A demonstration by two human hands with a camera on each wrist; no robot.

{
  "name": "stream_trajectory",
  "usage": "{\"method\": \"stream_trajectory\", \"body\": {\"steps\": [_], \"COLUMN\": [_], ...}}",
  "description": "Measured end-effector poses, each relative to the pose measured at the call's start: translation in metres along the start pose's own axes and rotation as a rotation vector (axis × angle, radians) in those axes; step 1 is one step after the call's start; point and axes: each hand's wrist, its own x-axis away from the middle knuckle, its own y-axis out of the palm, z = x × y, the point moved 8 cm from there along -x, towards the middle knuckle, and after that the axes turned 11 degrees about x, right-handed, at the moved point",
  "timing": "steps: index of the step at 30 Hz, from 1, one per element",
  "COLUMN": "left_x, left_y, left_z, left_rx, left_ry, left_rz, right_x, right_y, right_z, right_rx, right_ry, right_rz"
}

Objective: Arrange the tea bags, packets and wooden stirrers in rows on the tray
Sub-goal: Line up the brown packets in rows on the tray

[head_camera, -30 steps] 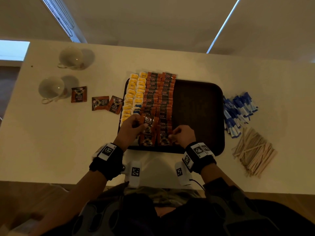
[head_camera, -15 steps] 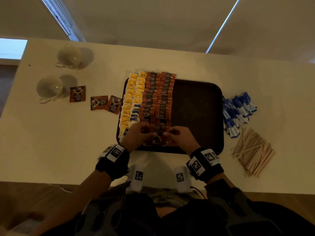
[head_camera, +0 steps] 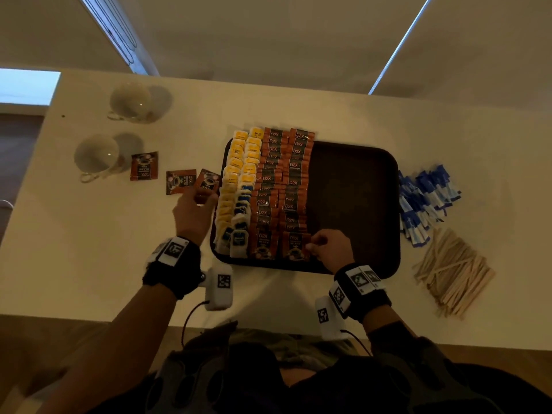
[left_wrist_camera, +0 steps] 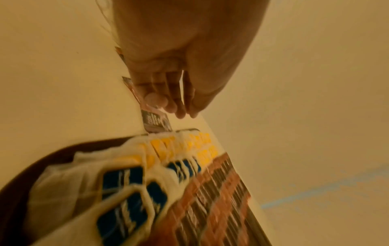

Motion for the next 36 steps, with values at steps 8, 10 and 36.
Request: {"method": "stream_trajectory", "body": {"steps": [8,10,36], "left_x": [-0.067,-0.082,-0.150], "left_y": [-0.052,-0.056,-0.081], "left_z": [-0.024,-0.029,-0.061], "left_rx": [-0.125,-0.160,-0.627], "left_ry": [-0.103,-0.127,-0.157], "left_rz": [0.197,0.184,-0.390], "right_x": [0.006,0.008,-0.076], "right_y": [-0.006,-0.012,0.113], "right_z": [-0.002,-0.017,-0.302], "right_rx": [-0.089,-0.100,0.938], "right_ry": [0.076,0.015,-0.526], "right_rz": [0.090,0.108,0.033]}}
